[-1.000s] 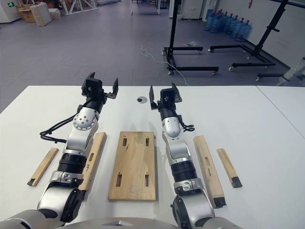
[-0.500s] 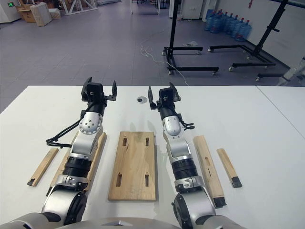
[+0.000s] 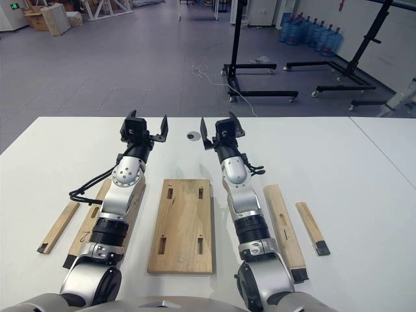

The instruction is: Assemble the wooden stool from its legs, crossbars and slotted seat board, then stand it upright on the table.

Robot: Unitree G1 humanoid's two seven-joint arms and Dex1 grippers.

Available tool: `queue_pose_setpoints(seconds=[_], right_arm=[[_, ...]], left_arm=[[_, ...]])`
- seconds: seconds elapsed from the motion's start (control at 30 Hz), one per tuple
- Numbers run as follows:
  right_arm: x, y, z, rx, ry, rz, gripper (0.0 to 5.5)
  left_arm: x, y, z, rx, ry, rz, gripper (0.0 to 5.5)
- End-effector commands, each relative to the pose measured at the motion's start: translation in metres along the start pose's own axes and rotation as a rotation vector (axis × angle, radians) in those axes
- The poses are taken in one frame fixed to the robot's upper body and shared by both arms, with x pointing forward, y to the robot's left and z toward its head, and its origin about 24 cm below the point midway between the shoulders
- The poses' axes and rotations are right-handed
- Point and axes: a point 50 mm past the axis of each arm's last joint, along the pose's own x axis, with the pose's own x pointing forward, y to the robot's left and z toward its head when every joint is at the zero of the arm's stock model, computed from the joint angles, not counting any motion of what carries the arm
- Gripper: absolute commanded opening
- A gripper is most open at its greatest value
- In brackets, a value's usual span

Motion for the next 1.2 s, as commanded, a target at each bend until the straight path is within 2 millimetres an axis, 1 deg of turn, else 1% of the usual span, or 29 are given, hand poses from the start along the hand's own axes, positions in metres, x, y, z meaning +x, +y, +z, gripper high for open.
queue_pose_setpoints(seconds=[0.03,0.2,0.27,0.4,0.43,0.5,0.53,0.6,0.67,0.7,0.83,0.87,0.93,1.0,1.07,1.13,1.2], right_arm=[[0.002,-0.004,0.007,0.012,-0.020,0.012,4.31],[-0.001,-0.006,0.006,0.010,-0.010,0.025,4.31],[-0.007,-0.020,0.002,0.005,0.012,0.000,4.31],[-0.038,-0.082,-0.010,-0.065,0.110,-0.087,4.31],[-0.051,-0.100,-0.014,-0.059,0.158,-0.114,4.31],[-0.076,-0.128,-0.019,-0.030,0.247,-0.140,4.31],[-0.090,-0.142,-0.021,-0.052,0.299,-0.165,4.31],[-0.114,-0.161,-0.025,-0.102,0.398,-0.188,4.31],[-0.133,-0.167,-0.029,-0.105,0.474,-0.184,4.31],[-0.140,-0.168,-0.030,-0.102,0.502,-0.175,4.31],[-0.181,-0.166,-0.038,-0.019,0.641,-0.144,4.31],[-0.187,-0.164,-0.038,-0.002,0.667,-0.123,4.31],[-0.201,-0.168,-0.038,0.000,0.723,-0.124,4.31],[-0.210,-0.175,-0.039,0.005,0.774,-0.138,4.31],[-0.218,-0.178,-0.040,0.001,0.815,-0.133,4.31],[-0.237,-0.180,-0.047,0.048,0.903,-0.177,4.31],[-0.255,-0.175,-0.050,0.074,0.981,-0.162,4.31]], left_arm=[[-0.002,0.000,0.002,-0.012,-0.008,-0.001,4.65],[-0.003,0.000,0.001,0.002,0.001,0.015,4.65],[-0.004,-0.001,0.001,-0.004,0.001,0.009,4.65],[-0.013,-0.001,0.000,-0.019,0.003,0.002,4.65],[-0.016,-0.002,0.000,-0.023,0.007,-0.001,4.65],[-0.024,-0.001,0.000,-0.022,0.012,0.008,4.65],[-0.028,-0.001,0.000,-0.020,0.014,0.012,4.65],[-0.036,0.000,-0.001,-0.024,0.026,0.022,4.65],[-0.042,-0.001,-0.003,-0.028,0.039,0.032,4.65],[-0.044,-0.002,-0.003,-0.030,0.042,0.035,4.65],[-0.045,-0.005,0.000,-0.036,0.036,0.036,4.65],[-0.045,-0.004,0.000,-0.037,0.035,0.042,4.65],[-0.045,-0.002,0.001,-0.032,0.032,0.043,4.65],[-0.045,0.002,0.003,-0.024,0.027,0.060,4.65],[-0.044,0.005,0.004,-0.022,0.022,0.076,4.65],[-0.043,0.004,0.005,-0.026,0.019,0.077,4.65],[-0.044,0.003,0.005,-0.029,0.018,0.073,4.65]])
